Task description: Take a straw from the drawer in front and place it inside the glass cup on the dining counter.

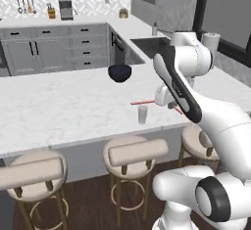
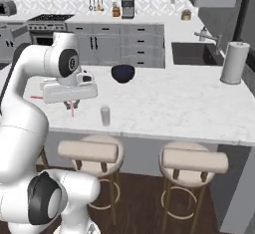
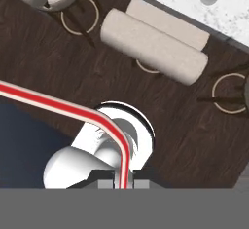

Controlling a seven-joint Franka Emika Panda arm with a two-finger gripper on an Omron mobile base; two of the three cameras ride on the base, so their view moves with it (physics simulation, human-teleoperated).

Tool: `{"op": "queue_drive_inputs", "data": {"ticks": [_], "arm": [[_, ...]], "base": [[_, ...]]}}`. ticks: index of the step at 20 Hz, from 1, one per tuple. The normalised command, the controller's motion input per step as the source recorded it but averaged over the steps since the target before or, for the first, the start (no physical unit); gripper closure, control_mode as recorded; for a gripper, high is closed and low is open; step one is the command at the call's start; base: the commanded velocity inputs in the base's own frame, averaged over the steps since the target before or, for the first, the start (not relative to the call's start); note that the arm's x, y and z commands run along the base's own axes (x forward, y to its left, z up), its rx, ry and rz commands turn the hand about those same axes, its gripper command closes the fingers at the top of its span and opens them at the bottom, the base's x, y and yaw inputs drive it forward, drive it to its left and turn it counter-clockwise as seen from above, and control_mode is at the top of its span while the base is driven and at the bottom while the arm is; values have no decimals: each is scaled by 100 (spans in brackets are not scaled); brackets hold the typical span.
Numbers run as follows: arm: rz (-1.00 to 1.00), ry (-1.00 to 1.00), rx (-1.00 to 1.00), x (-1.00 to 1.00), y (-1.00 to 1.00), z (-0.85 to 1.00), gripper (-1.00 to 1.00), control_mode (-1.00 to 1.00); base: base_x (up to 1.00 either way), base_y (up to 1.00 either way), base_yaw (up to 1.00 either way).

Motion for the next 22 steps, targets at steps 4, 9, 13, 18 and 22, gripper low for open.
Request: {"op": "queue_drive_inputs", "data": {"ticks": [4,9,13,18,22], "arm": [[0,0,0,0,0,0,100,100],[0,0,0,0,0,0,100,100],[0,0,0,0,0,0,100,100],[0,-13,-24,34,-50,6,100,-100],[0,-25,-46,0,-49,19,100,-100]], "base": [[67,-54,46],[88,-41,16],[96,-38,0],[0,0,0],[0,0,0]]}}
